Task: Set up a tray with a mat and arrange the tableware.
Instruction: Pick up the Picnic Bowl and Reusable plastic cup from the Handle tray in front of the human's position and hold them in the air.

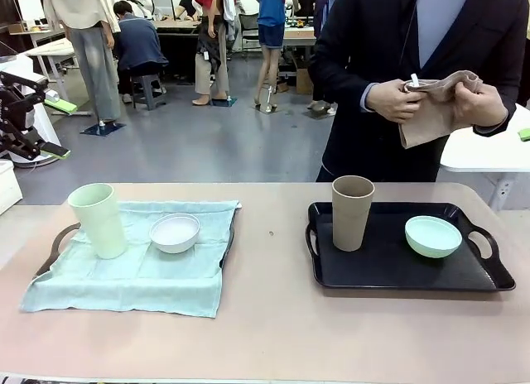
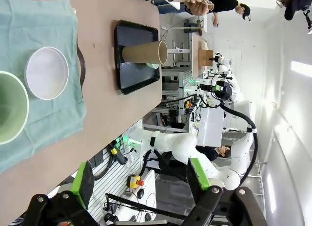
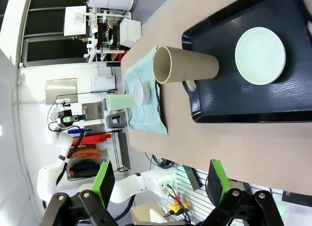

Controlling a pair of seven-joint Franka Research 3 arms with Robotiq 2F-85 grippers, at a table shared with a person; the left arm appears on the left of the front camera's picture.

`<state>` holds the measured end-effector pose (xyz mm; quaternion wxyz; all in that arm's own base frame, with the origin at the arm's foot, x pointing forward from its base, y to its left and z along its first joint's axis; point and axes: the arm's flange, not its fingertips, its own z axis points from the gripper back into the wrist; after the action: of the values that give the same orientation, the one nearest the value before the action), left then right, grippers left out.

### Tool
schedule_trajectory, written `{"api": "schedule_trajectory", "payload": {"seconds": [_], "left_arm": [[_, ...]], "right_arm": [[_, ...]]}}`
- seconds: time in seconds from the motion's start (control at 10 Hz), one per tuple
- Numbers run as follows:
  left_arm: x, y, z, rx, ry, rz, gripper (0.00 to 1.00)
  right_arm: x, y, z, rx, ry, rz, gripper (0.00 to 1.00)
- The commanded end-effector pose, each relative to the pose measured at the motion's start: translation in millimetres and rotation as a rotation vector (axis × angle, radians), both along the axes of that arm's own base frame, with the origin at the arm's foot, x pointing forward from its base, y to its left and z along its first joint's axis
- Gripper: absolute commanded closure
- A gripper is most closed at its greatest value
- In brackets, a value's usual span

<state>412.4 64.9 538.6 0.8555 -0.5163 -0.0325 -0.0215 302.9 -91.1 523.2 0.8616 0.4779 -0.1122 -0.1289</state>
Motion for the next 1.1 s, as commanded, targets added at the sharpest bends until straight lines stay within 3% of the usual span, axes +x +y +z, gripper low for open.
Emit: {"api": "schedule_trajectory", "payload": {"seconds": [0.0, 1.0], "left_arm": [[0.6, 0.6, 2.0, -0.005, -0.01, 0.003, 0.0], [0.6, 0.6, 2.0, -0.005, -0.01, 0.003, 0.0]], "right_arm": [[2.1, 0.4, 3.0, 0.026, -0.007, 0.0, 0.0], [2.1, 0.4, 3.0, 0.026, -0.007, 0.0, 0.0]]}}
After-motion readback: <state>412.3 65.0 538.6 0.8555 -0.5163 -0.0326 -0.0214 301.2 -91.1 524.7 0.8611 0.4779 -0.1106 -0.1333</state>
